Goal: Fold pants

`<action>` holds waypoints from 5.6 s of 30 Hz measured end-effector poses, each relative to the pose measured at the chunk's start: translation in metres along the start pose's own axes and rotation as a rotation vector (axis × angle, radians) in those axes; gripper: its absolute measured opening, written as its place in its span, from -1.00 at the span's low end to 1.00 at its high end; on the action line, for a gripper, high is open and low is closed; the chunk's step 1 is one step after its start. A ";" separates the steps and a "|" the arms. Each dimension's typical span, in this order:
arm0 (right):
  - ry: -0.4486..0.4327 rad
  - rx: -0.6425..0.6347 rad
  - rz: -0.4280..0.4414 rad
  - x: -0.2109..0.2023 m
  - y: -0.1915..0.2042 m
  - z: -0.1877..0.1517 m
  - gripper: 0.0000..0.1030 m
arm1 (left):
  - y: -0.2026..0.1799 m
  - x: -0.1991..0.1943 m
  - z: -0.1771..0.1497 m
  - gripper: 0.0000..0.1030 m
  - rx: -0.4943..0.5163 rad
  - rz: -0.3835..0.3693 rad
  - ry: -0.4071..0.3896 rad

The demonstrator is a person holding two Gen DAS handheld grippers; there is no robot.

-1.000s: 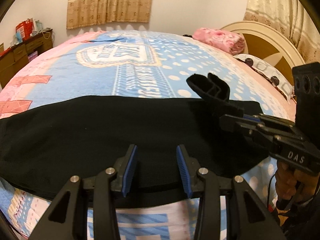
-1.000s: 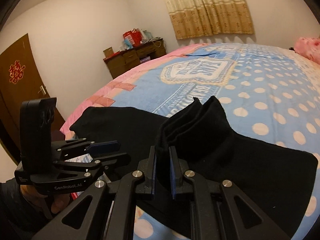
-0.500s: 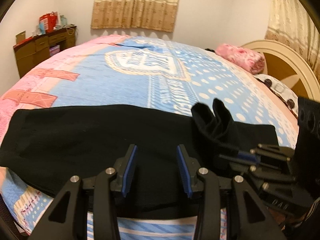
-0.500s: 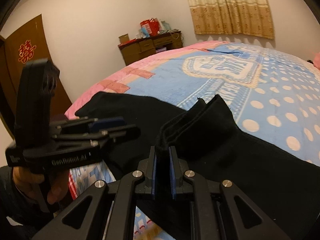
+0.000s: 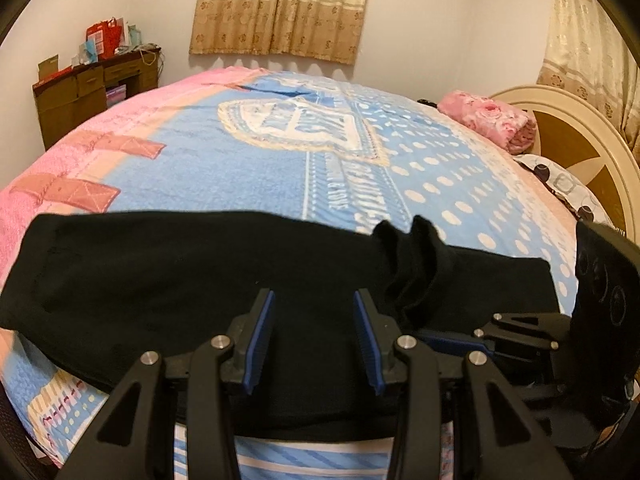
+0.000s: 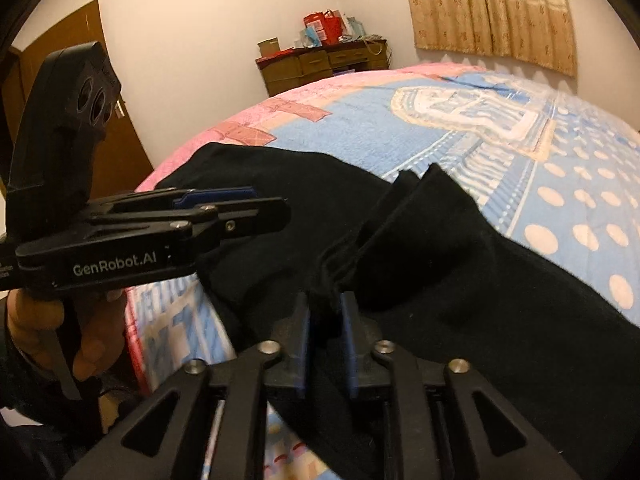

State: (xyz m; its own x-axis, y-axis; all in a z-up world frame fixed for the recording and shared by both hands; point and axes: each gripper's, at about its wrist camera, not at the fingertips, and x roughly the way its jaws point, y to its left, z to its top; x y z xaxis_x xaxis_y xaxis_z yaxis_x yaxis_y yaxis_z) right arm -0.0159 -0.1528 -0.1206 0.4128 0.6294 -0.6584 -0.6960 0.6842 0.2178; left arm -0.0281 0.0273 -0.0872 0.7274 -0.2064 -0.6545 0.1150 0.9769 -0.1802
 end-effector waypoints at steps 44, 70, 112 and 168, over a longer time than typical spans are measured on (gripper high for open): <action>-0.230 0.326 -0.456 -0.144 -0.127 -0.064 0.11 | -0.031 0.022 -0.026 -0.18 0.028 -0.023 0.121; -0.278 0.202 -0.349 -0.138 -0.057 -0.040 0.20 | 0.158 -0.034 0.028 0.13 -0.006 0.465 0.094; -0.053 -0.020 -0.195 -0.004 0.014 0.010 0.20 | 0.237 0.027 0.031 -0.04 -0.195 0.174 0.194; -0.439 0.502 -0.068 -0.156 -0.085 -0.063 0.56 | -0.080 -0.075 0.075 -0.62 0.156 -0.237 0.032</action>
State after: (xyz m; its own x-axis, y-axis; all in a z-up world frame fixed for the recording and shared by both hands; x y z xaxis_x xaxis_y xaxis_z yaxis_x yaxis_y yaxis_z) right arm -0.0584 -0.3321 -0.0815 0.7207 0.5975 -0.3516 -0.3457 0.7494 0.5648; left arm -0.0410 -0.0310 0.0316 0.6462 -0.4293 -0.6310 0.3838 0.8974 -0.2175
